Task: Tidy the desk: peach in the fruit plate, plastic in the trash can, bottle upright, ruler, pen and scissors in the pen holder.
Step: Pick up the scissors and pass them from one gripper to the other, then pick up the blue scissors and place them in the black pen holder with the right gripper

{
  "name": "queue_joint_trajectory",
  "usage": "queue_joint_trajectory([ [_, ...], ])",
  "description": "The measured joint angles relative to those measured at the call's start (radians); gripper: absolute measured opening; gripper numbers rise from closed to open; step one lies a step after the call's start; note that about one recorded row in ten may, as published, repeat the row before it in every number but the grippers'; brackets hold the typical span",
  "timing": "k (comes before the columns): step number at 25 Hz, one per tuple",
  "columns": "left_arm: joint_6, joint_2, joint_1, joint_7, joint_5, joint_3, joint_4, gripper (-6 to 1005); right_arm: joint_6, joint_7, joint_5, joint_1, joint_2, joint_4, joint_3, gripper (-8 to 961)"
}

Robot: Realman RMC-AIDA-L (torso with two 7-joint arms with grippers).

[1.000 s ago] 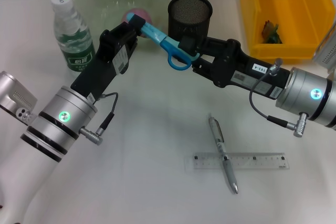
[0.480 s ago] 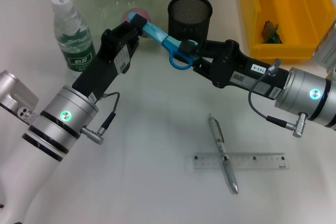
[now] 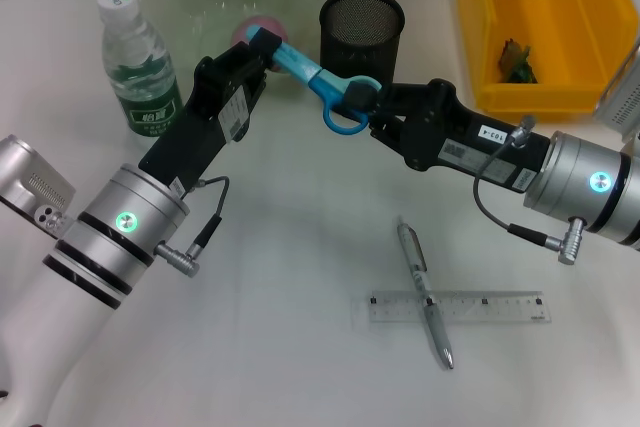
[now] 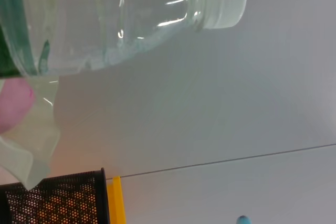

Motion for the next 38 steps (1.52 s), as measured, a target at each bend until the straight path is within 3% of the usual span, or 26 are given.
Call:
queue_joint_trajectory([
  [8,0.002,0.000,0.002,0.000,0.002,-0.001,-0.001,97,-0.001,-0.001,0.000,0.001,0.000,0.000,-0.009,88],
  [14,0.007,0.000,0.003,-0.011,0.003,-0.003,-0.001,99,0.000,-0.010,0.004,0.001,0.000,0.000,-0.010,87],
  [25,0.010,0.000,0.001,-0.024,0.002,-0.001,0.009,281,0.001,-0.015,0.006,-0.002,0.000,-0.002,-0.004,86],
  [30,0.008,0.000,0.000,-0.027,0.002,0.001,0.010,480,0.001,-0.018,0.006,-0.002,0.000,-0.002,-0.004,85],
  [33,0.006,0.000,0.000,-0.031,0.002,0.001,0.011,738,0.001,-0.018,0.007,-0.002,0.000,-0.002,-0.003,85],
  [38,0.006,0.001,0.000,-0.038,0.002,0.002,0.012,793,0.000,-0.019,0.007,-0.002,0.000,-0.003,-0.005,83],
])
